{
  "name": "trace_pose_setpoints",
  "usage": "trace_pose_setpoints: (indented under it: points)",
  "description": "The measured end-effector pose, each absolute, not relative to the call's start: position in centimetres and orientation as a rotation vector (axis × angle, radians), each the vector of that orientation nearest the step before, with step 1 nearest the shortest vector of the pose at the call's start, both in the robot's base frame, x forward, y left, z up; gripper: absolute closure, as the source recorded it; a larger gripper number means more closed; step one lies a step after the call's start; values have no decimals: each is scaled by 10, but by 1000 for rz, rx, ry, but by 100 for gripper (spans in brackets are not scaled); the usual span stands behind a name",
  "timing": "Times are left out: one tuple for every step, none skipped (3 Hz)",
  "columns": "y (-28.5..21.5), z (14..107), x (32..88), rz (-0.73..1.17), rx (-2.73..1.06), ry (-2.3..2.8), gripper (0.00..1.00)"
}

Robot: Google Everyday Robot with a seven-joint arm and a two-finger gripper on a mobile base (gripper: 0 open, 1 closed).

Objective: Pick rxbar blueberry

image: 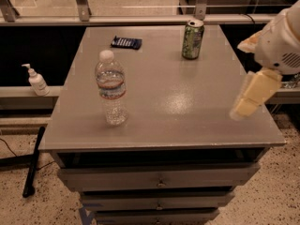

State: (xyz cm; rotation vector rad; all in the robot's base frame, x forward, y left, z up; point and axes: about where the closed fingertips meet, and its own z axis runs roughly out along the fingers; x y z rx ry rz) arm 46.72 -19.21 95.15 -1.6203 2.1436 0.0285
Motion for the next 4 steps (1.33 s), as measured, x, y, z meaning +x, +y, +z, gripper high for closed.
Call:
trace_pose_setpoints:
  points:
    - [-147, 921, 507, 146, -1560, 2046, 0]
    - [-102, 901, 552, 249, -1468, 1968, 0]
    - [-61, 890, 594, 333, -1368, 1920, 0]
    - [-25, 887, 624, 391, -1283, 1885, 0]
